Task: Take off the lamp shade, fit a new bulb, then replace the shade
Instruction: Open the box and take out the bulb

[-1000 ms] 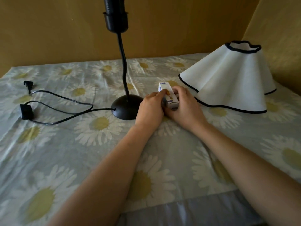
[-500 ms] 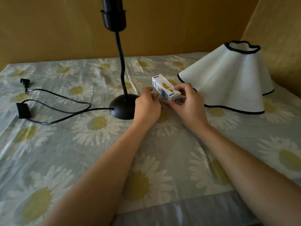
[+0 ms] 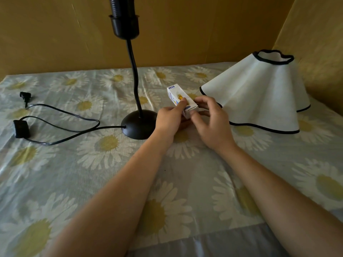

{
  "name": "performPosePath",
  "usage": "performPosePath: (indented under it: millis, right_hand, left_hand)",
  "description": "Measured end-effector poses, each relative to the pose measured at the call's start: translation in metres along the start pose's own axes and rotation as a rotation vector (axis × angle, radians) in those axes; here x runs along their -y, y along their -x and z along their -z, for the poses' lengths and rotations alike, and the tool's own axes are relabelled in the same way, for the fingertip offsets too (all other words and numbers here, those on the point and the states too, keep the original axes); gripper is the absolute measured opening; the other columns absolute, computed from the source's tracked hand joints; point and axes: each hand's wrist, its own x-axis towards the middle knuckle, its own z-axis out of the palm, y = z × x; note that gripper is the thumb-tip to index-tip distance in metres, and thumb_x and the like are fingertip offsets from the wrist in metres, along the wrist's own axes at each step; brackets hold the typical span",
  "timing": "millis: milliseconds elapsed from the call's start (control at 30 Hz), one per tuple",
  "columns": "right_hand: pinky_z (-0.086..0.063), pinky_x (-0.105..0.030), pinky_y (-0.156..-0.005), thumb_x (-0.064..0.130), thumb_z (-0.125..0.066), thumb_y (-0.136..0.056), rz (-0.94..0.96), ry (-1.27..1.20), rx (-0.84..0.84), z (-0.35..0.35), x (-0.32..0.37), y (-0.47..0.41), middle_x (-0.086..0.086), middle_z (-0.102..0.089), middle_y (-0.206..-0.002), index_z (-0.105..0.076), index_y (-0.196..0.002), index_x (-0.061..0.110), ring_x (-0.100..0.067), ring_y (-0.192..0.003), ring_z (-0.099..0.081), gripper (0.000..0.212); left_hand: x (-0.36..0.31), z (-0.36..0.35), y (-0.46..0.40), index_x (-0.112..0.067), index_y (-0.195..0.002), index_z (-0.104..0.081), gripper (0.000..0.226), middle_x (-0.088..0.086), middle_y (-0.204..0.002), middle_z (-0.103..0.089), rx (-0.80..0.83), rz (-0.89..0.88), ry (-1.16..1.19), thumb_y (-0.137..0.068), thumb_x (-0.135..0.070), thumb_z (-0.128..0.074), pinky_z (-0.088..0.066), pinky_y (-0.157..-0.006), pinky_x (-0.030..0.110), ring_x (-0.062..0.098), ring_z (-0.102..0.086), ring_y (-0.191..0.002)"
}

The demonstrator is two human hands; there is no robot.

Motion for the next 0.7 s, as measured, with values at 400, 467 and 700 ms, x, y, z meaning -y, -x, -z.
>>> performPosePath:
  millis: [400,467,700]
  right_hand:
    - [-0.050,-0.025,-0.053,0.051,-0.058,-0.094,-0.254,-0.116,0.179,0.000,-0.005,-0.006,0.006,-0.070,-0.063,-0.074,-0.099,0.031,-0.011,-0.050,-0.064,0.026]
    - [-0.050,-0.022,-0.052,0.050,-0.058,-0.096,-0.254,-0.115,0.197,0.002,-0.004,-0.007,0.003,-0.070,-0.062,-0.074,-0.094,0.032,-0.011,-0.049,-0.063,0.025]
    - [-0.051,-0.025,-0.054,0.046,-0.057,-0.099,-0.253,-0.109,0.229,0.004,-0.004,-0.008,-0.006,-0.070,-0.065,-0.075,-0.098,0.029,-0.016,-0.051,-0.065,0.024]
  left_hand:
    - [0.012,0.008,-0.008,-0.002,-0.099,-0.076,0.030,0.017,-0.097,-0.081,0.072,-0.025,0.152,-0.099,-0.031,-0.070,-0.062,-0.092,0.044,0.031,-0.078,-0.094]
    - [0.014,0.009,-0.009,-0.002,-0.103,-0.076,0.033,0.016,-0.099,-0.081,0.089,-0.036,0.135,-0.098,-0.034,-0.070,-0.060,-0.094,0.047,0.031,-0.078,-0.095]
    - [0.016,0.009,-0.011,-0.002,-0.104,-0.077,0.031,0.017,-0.100,-0.080,0.088,-0.049,0.135,-0.098,-0.032,-0.070,-0.060,-0.096,0.049,0.031,-0.078,-0.096]
